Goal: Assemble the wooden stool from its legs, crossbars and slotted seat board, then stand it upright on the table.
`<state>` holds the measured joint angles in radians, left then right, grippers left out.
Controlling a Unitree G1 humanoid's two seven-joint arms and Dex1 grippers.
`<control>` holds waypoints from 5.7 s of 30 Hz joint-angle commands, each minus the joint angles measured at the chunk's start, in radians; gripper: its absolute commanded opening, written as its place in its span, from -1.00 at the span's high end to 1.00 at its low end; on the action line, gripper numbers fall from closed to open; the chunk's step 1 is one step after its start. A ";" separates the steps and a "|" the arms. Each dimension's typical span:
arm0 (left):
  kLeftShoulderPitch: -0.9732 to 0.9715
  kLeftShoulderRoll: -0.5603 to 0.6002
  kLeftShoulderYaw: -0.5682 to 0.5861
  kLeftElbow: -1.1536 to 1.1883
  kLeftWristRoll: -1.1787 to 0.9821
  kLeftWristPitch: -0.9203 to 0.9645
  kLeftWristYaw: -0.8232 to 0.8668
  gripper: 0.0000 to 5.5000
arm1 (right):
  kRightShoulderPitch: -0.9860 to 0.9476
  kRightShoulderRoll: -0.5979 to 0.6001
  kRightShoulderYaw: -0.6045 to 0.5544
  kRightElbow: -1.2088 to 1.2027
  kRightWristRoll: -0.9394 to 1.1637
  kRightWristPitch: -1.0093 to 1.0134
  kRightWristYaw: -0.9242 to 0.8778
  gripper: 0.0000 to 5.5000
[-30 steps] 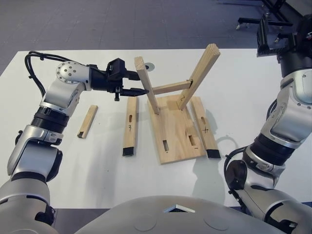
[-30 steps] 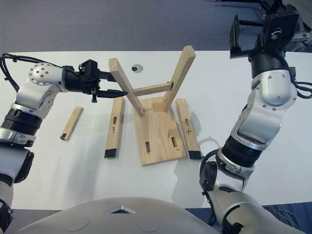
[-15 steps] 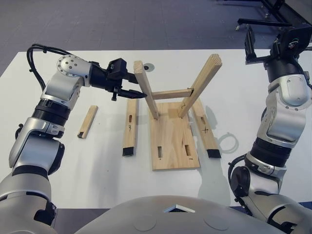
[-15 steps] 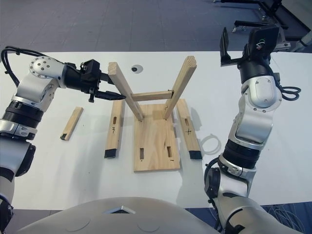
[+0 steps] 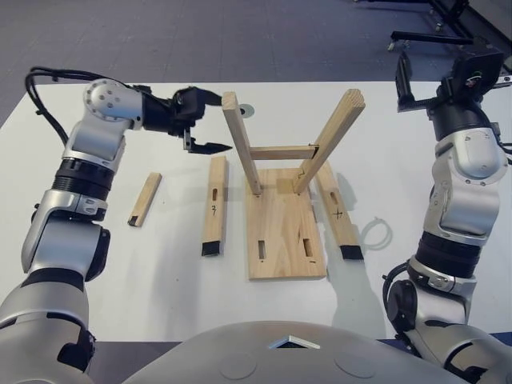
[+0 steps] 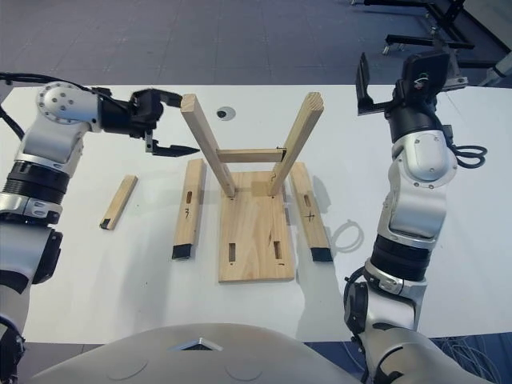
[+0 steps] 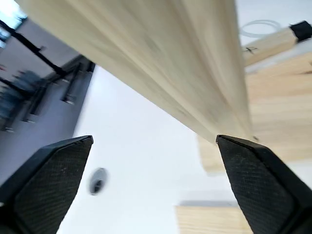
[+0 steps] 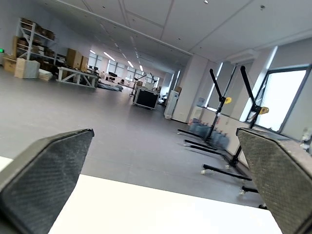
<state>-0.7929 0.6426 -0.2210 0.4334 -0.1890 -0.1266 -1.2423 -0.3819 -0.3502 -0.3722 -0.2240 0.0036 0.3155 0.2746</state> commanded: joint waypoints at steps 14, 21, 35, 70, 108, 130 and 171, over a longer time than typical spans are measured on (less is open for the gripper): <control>0.239 -0.221 0.322 -0.278 0.049 0.130 0.794 -0.81 | -0.147 -0.185 0.003 0.262 0.153 -0.083 0.085 -0.96; -0.035 -0.333 0.356 -0.308 -0.028 0.337 0.965 -0.81 | -0.443 -0.137 0.144 0.359 0.161 -0.007 0.066 -0.96; -0.019 -0.584 0.329 -0.579 -0.301 0.933 1.182 -0.81 | -0.272 0.029 0.256 0.006 0.315 0.429 -0.036 -0.96; 0.404 -0.225 0.471 -0.730 -0.329 0.706 0.769 -0.81 | 0.008 -0.106 -0.156 0.068 0.650 0.228 0.248 -0.96; 0.541 -0.213 0.351 -0.734 -0.322 0.567 0.678 0.99 | 0.128 -0.252 0.000 0.162 0.704 0.194 0.561 1.00; 0.496 -0.226 0.260 -0.727 -0.445 0.651 0.551 0.99 | 0.099 -0.267 0.106 0.121 0.730 0.241 0.680 1.00; 0.416 -0.275 0.097 -0.698 -0.390 0.734 0.506 0.99 | 0.042 -0.267 0.206 0.072 0.708 0.255 0.727 1.00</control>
<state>-0.3359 0.3897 -0.0047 -0.2633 -0.5743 0.5707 -0.6604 -0.2943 -0.6582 -0.2461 -0.0895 0.6778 0.5646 0.9550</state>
